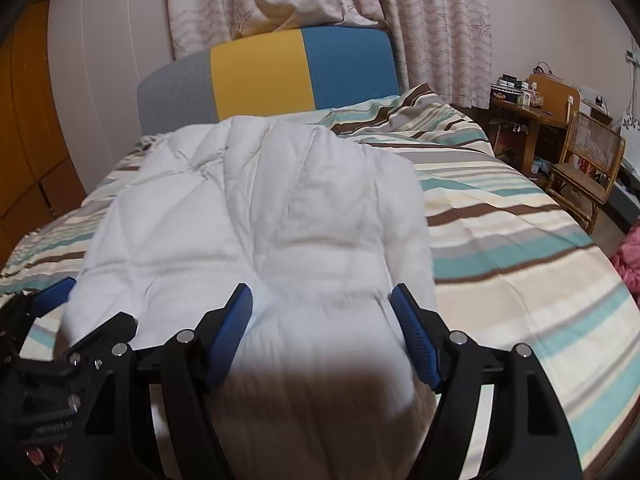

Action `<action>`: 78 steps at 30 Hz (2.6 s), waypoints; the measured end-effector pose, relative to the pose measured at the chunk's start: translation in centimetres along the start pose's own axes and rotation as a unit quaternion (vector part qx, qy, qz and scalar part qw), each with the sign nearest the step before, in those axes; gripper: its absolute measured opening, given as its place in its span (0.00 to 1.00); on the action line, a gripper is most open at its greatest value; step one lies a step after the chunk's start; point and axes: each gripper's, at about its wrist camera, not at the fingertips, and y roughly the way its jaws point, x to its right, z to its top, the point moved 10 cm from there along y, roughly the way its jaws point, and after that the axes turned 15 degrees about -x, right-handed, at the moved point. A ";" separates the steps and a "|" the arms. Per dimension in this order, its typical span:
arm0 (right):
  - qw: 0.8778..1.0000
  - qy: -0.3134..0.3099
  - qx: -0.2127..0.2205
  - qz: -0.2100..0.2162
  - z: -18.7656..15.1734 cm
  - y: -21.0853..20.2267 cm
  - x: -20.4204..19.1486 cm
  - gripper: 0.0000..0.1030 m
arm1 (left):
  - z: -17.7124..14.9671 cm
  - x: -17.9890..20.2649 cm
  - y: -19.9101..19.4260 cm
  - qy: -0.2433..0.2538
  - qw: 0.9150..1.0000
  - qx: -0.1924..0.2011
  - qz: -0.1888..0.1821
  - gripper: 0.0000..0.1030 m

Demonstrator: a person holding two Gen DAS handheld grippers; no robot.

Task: Fold large clothes

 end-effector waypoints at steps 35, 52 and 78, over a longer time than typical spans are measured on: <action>0.986 0.124 -0.087 0.075 -3.6 -2.5 4.1 0.88 | 0.0 -3.3 -1.7 -0.001 0.999 -0.034 0.008 0.97; 0.973 0.158 -0.139 0.095 0.1 1.7 4.6 0.91 | -0.4 -5.4 1.1 -0.030 0.991 -0.114 -0.069 0.97; 0.942 0.145 -0.146 0.264 -0.1 3.2 3.2 0.57 | -0.8 -1.4 0.0 0.012 0.983 -0.120 -0.139 0.52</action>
